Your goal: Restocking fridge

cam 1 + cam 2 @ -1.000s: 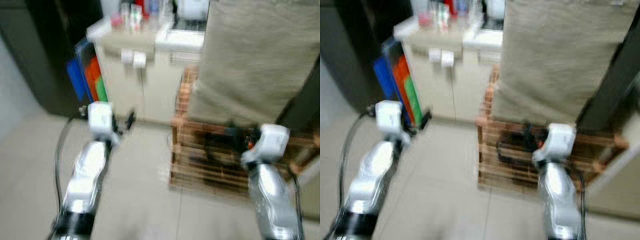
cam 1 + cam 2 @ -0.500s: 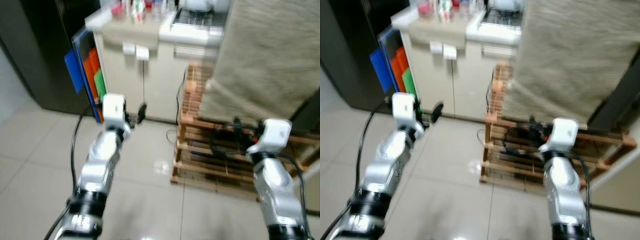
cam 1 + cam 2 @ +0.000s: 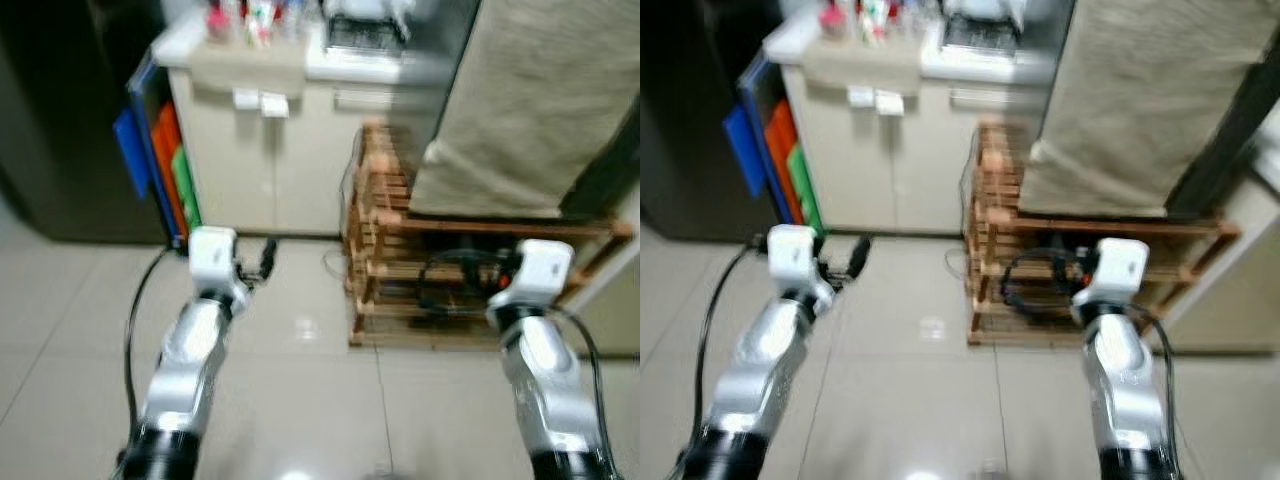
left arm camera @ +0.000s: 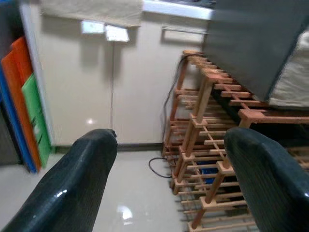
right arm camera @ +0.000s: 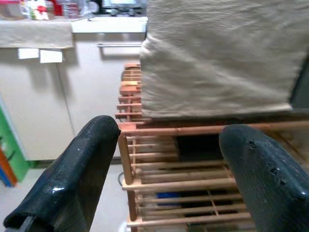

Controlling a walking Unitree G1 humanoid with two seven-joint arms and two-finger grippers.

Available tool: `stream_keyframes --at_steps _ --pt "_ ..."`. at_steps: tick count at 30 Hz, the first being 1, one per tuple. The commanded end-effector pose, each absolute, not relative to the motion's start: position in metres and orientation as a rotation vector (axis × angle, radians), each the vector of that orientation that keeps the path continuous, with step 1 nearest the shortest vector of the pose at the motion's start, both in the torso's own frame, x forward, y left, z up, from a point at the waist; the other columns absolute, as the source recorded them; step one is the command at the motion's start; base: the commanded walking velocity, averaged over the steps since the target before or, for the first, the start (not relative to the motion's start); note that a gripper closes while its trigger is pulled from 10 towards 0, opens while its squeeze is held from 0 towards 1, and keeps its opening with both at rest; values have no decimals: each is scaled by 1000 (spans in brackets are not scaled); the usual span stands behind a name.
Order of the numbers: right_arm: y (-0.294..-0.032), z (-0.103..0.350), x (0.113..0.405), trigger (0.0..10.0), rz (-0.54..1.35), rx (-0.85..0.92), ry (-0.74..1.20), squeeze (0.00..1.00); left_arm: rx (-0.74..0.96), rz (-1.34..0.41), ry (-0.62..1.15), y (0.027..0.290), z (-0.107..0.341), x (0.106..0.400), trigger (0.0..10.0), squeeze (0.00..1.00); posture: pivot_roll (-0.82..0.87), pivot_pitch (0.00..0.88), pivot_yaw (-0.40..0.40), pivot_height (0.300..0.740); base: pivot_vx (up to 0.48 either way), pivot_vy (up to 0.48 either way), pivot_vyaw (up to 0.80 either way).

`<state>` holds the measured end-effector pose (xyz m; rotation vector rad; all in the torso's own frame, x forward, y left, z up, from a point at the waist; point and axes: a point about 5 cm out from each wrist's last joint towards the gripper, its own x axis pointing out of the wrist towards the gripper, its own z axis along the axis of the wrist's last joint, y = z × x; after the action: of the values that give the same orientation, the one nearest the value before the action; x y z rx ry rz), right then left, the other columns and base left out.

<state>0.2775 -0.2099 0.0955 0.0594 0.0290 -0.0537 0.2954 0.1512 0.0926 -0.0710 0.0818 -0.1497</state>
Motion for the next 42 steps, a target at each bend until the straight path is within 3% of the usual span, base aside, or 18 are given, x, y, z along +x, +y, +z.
stream_keyframes --at_steps 1,4,10,16,22,25,32,40,41,42 --pt "-214 96 278 10000 -75 49 24 0 -56 -177 17 142 107 301 10000 0 -99 0 -5 740 0 480 -800" --pt "-207 97 279 10000 -70 54 0 0 15 -249 -69 135 121 294 10000 0 -96 0 4 740 0 0 -779" --pt "-205 100 280 10000 -61 48 -16 0 -17 -299 -141 126 134 288 10000 0 -93 0 -1 740 250 0 -123" --pt "-204 101 280 10000 -54 47 -23 0 -36 -257 -82 132 123 290 10000 0 -91 0 -14 740 461 0 0" --pt "-207 108 244 10000 -43 23 -61 0 -32 -209 -91 151 128 279 10000 0 -83 0 -20 740 458 0 0" --pt "-208 106 237 10000 -41 17 -50 0 -94 -243 -27 136 129 282 10000 0 -87 0 -25 740 458 0 0" --pt "-199 104 253 10000 -23 13 -49 0 -104 -264 -73 122 140 295 10000 0 -88 0 -7 740 460 0 0" --pt "-198 107 273 10000 -31 -31 -38 0 -21 -173 -36 145 134 308 10000 0 -78 0 -12 740 415 125 0" --pt "-200 107 274 10000 -37 -17 -35 0 -39 -170 -44 146 135 309 10000 925 -76 0 -17 740 375 300 0" --pt "-200 106 274 10000 -38 -4 -35 0 -41 -170 -54 146 135 309 10000 1000 -76 0 -17 740 412 247 0"
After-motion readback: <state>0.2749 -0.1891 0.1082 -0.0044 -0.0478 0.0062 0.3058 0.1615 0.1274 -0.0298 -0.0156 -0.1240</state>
